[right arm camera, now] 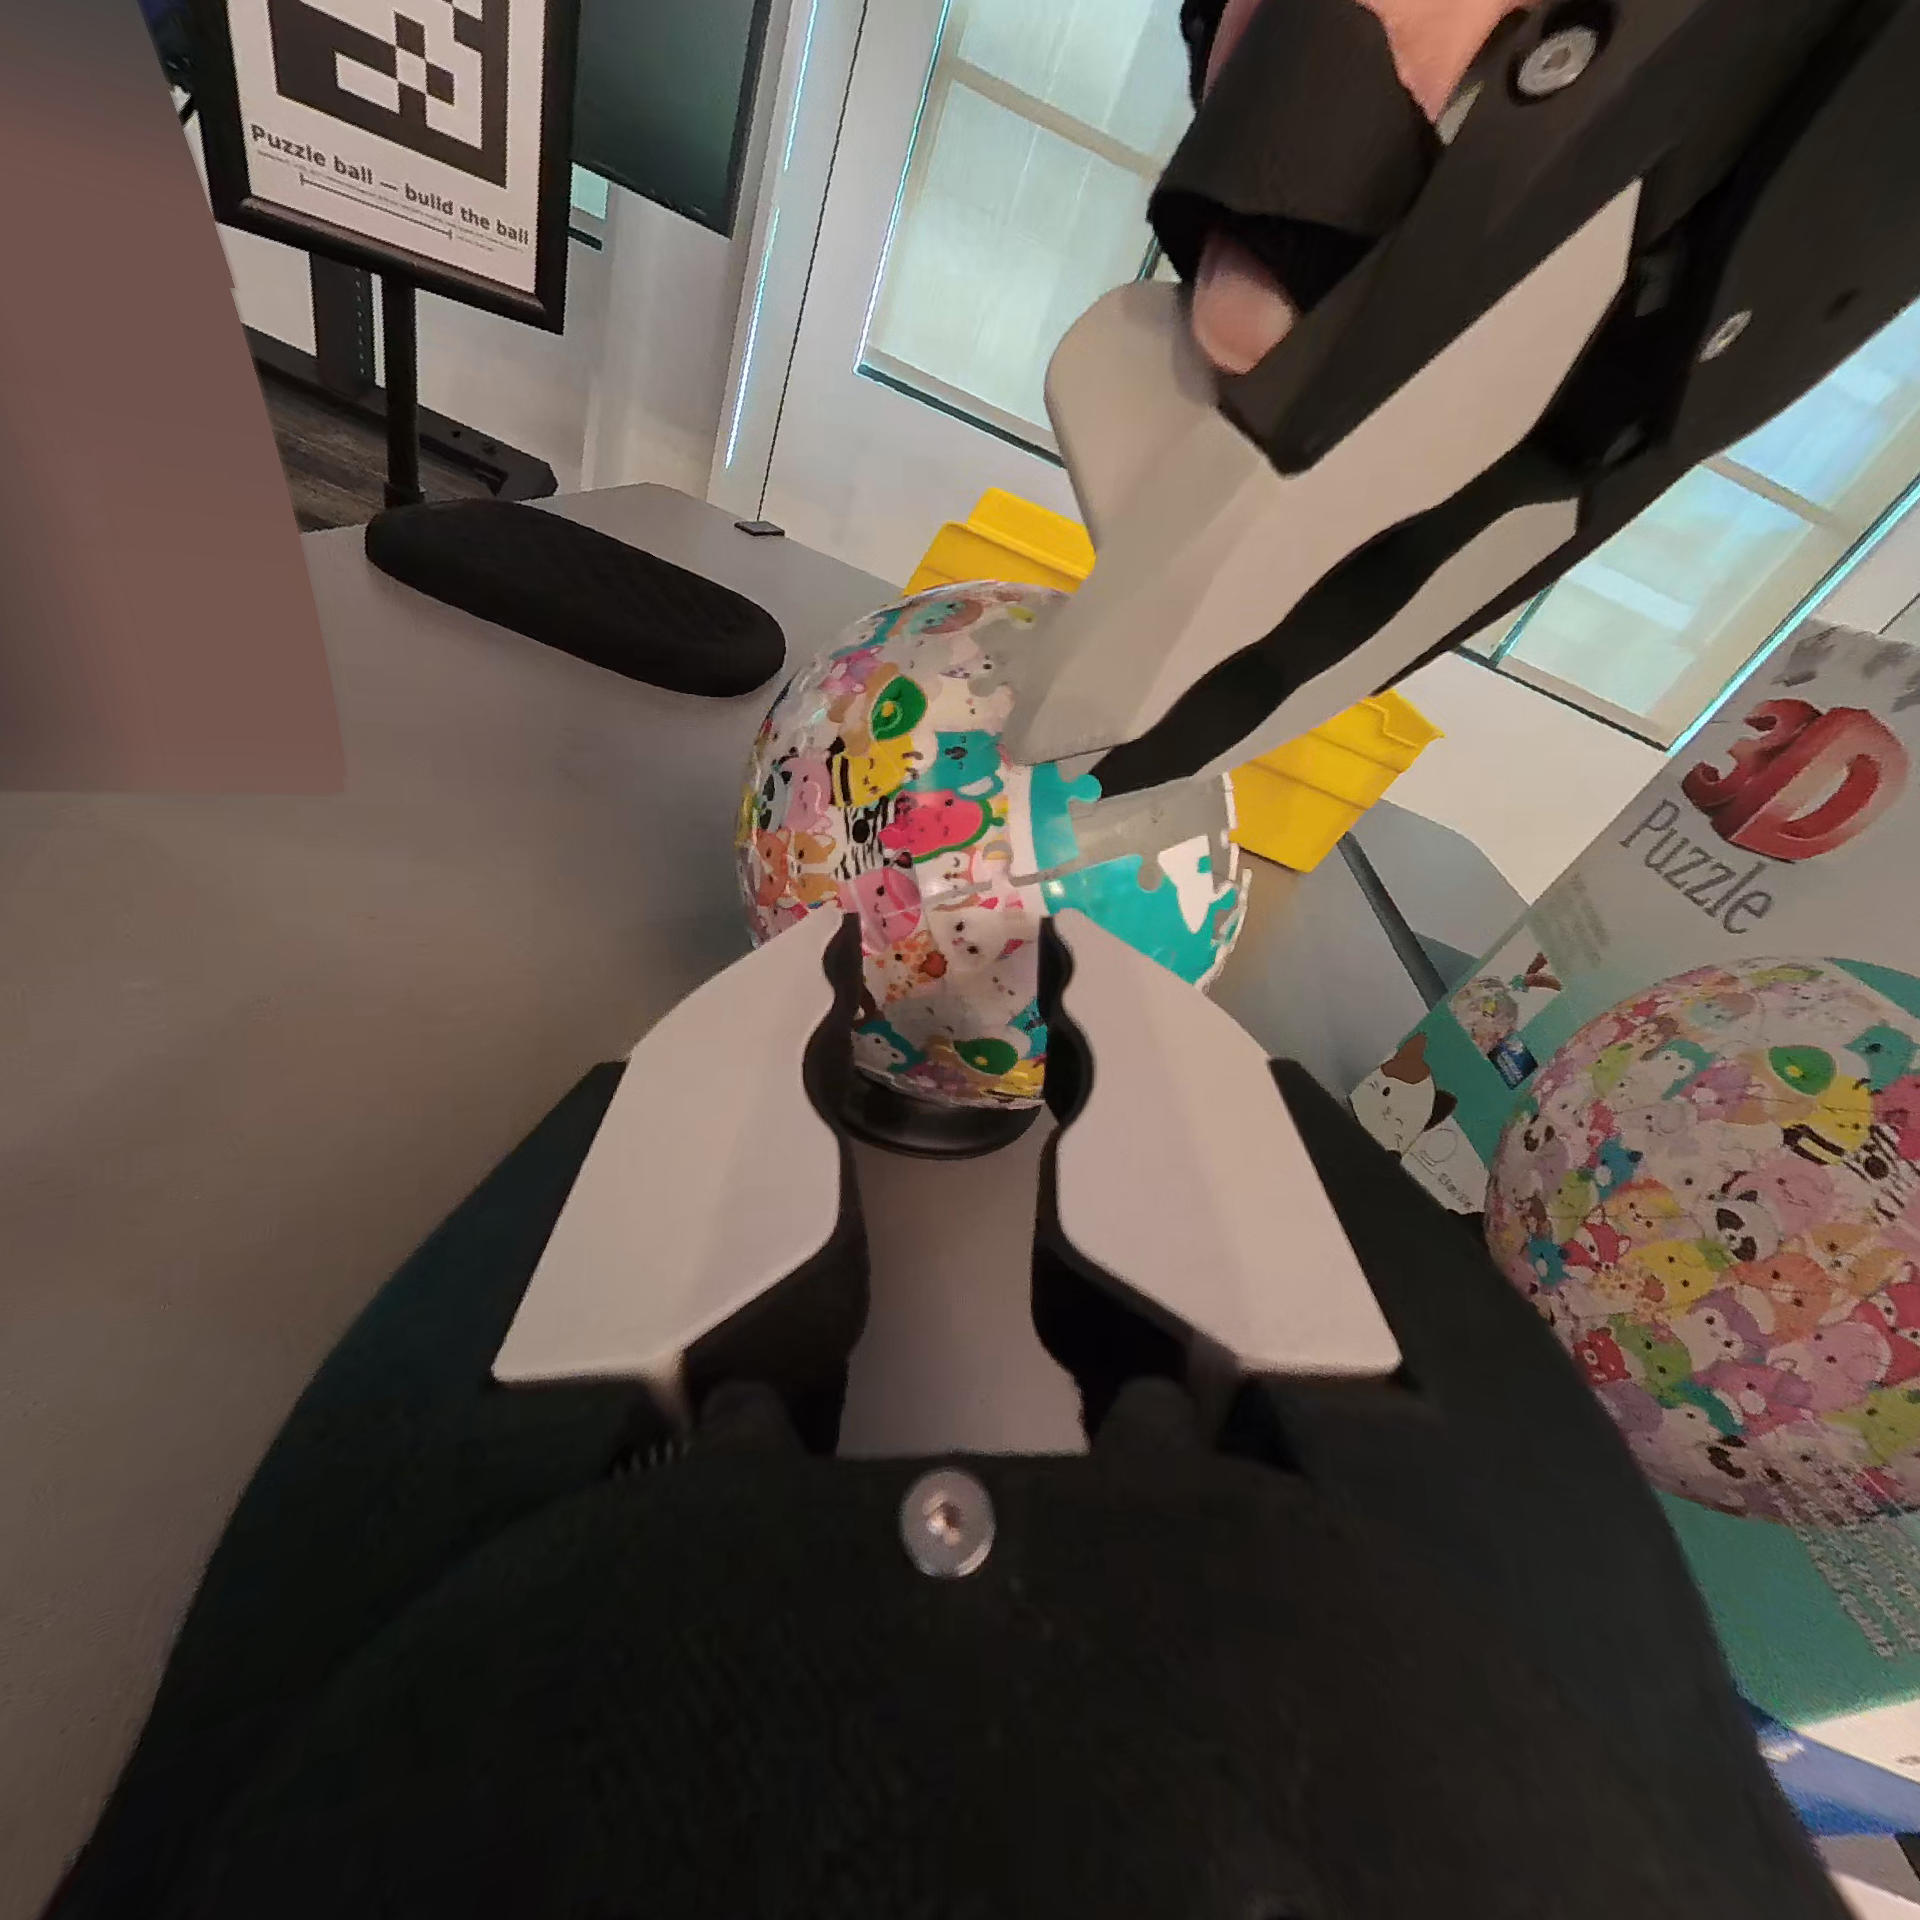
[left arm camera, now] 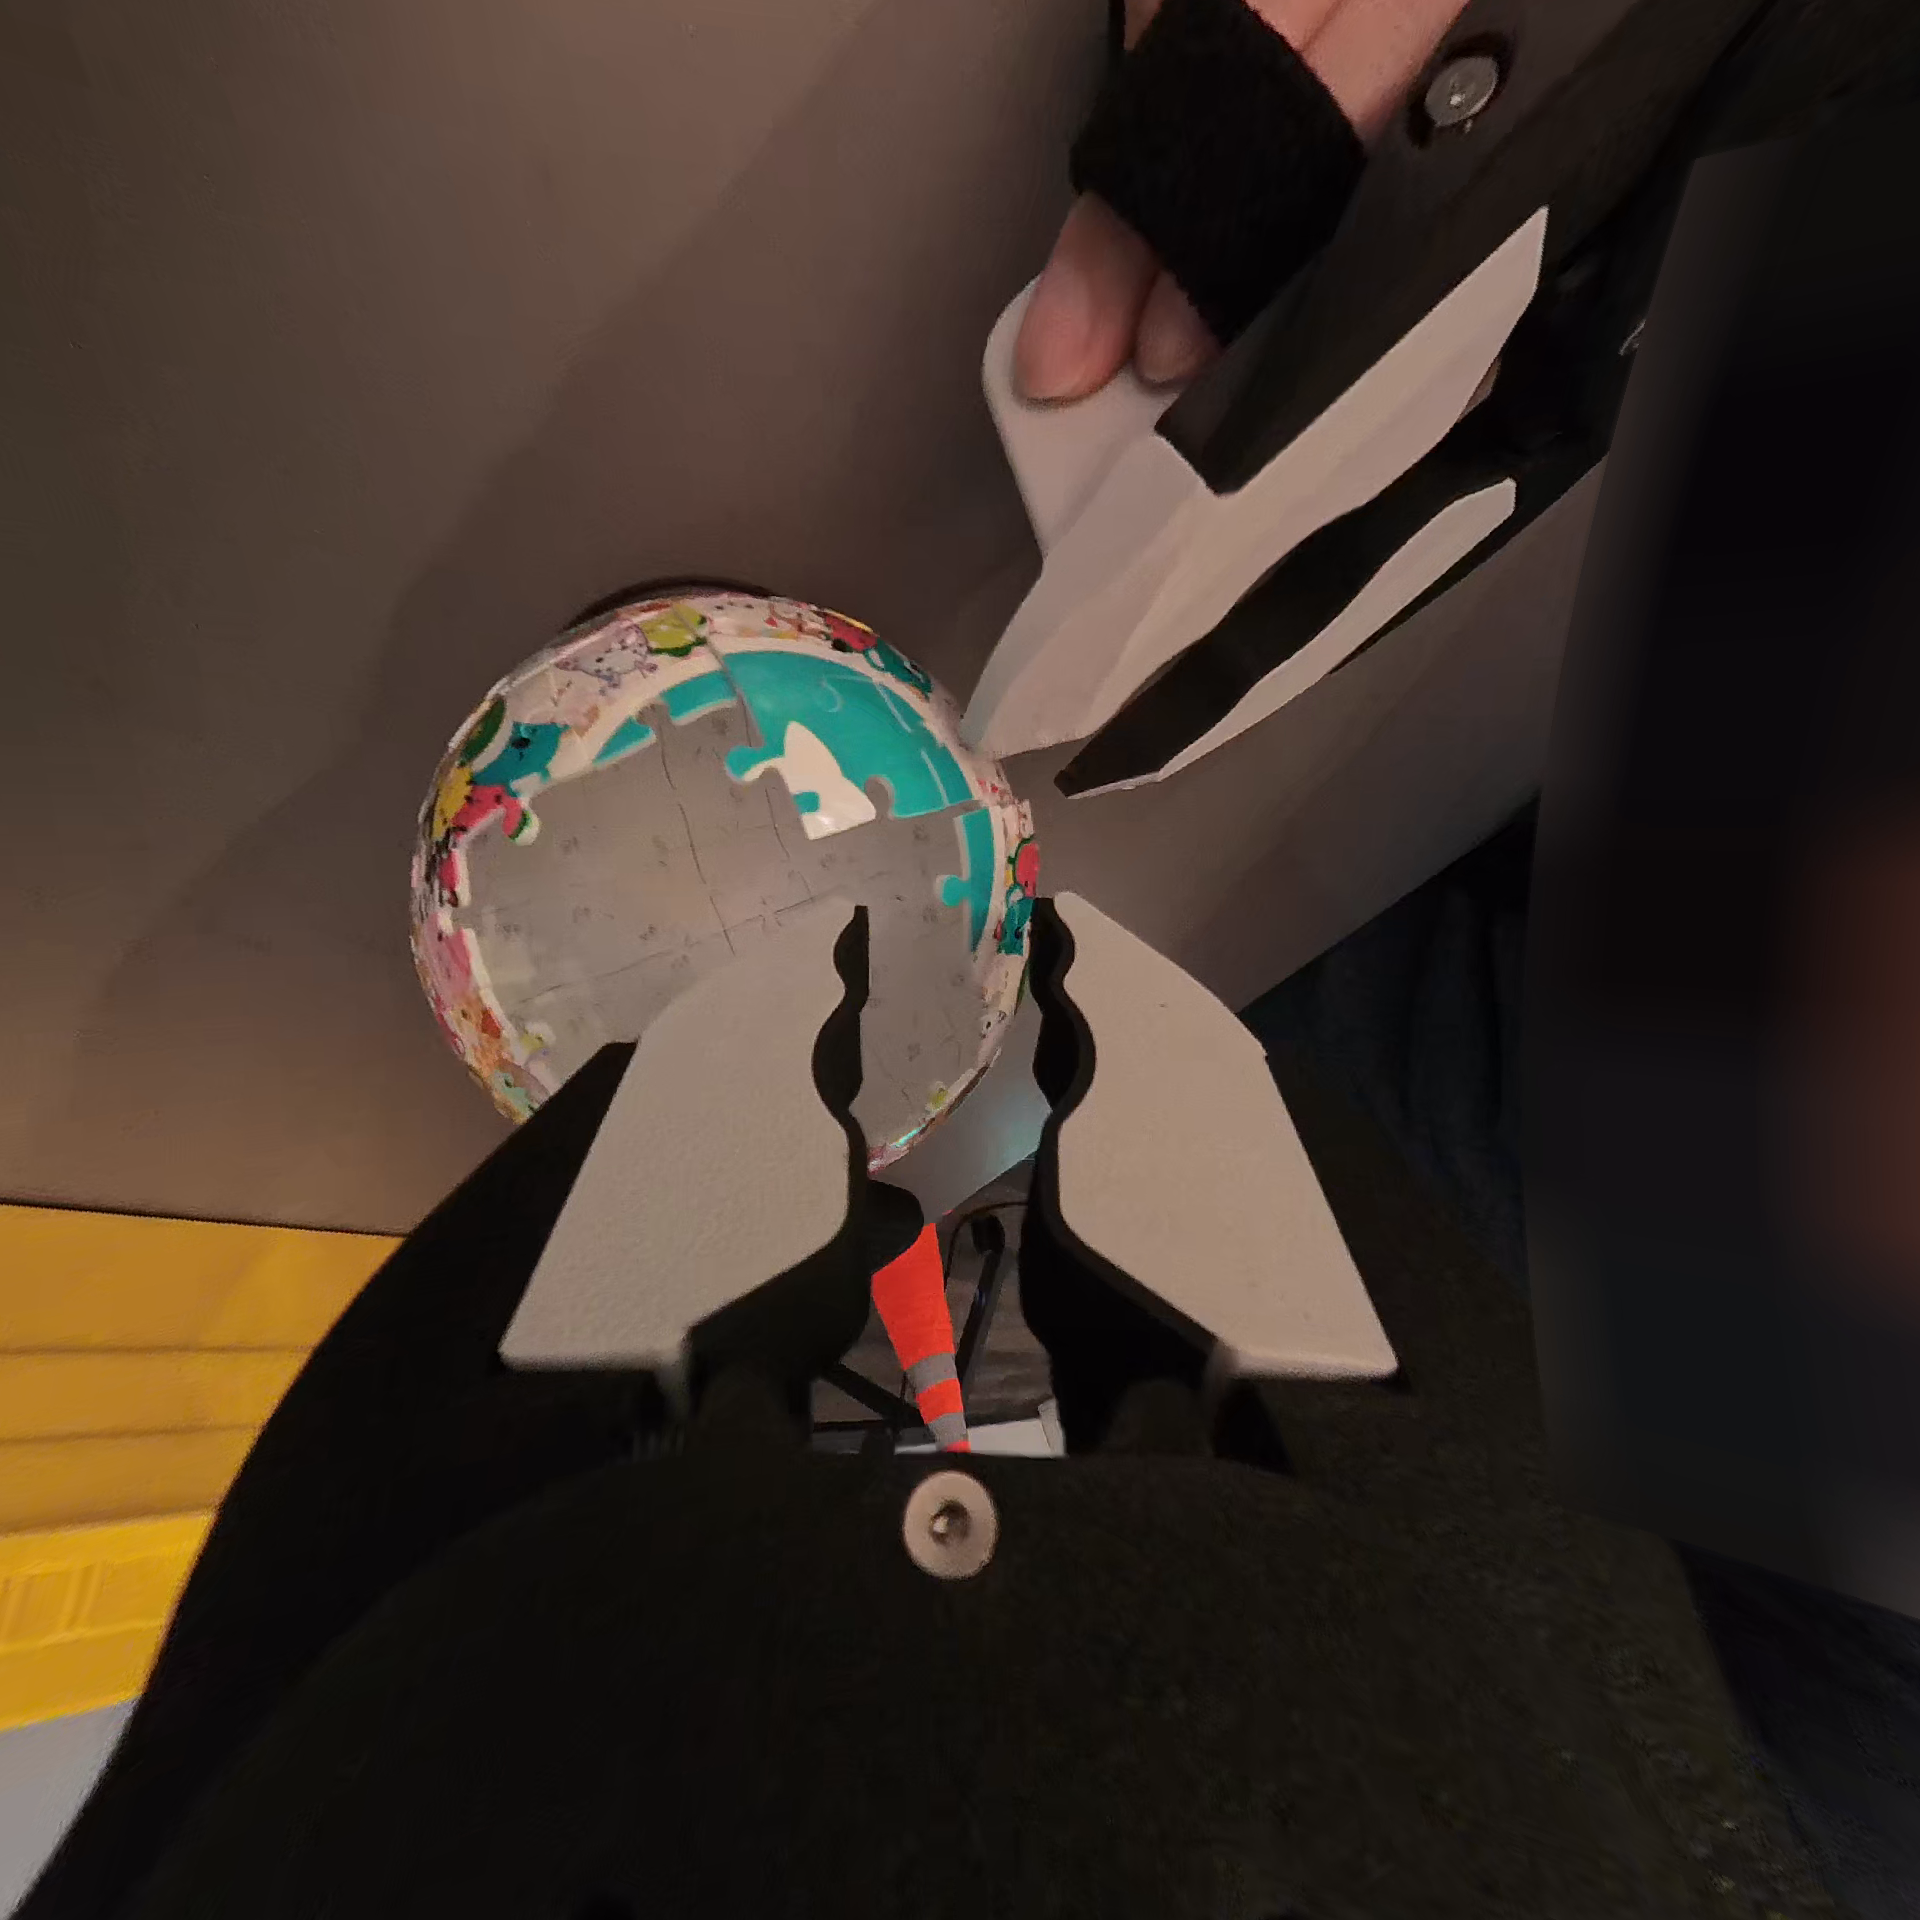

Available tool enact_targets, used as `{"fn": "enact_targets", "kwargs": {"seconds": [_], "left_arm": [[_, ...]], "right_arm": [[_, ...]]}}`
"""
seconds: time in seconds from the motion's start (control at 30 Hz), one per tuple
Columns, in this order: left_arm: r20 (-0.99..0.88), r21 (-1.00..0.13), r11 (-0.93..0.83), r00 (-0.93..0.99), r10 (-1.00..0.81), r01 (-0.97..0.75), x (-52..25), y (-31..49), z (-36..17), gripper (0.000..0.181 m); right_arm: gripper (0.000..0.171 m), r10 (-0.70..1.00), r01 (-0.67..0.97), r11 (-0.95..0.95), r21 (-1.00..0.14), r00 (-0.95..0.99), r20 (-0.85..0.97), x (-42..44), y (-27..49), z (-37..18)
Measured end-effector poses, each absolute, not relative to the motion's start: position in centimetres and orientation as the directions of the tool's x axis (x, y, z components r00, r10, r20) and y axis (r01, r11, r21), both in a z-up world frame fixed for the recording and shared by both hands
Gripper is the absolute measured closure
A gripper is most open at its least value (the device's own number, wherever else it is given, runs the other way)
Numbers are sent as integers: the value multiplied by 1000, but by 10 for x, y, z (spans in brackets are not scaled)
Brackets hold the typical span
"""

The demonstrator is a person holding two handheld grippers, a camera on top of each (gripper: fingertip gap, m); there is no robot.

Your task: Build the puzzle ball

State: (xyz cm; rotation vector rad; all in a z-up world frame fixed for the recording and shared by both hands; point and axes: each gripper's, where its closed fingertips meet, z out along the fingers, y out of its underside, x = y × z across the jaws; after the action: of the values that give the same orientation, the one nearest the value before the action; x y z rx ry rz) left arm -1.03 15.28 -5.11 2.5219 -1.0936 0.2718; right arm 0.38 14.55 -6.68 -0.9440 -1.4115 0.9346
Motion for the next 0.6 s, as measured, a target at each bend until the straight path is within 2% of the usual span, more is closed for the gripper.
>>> {"fn": "enact_targets", "kwargs": {"seconds": [0.4,0.5,0.6], "left_arm": [[329,314,-622,697,-637,-717,-11,147,-60,155],[328,311,-620,694,-641,-720,-11,145,-62,155],[333,317,-622,698,-633,-716,-12,143,-63,153]], "right_arm": [[143,930,22,365,-931,-42,364,3,147,-65],[139,945,6,322,-947,-57,321,5,154,-63],[128,933,49,358,-932,-61,355,3,168,-67]]}}
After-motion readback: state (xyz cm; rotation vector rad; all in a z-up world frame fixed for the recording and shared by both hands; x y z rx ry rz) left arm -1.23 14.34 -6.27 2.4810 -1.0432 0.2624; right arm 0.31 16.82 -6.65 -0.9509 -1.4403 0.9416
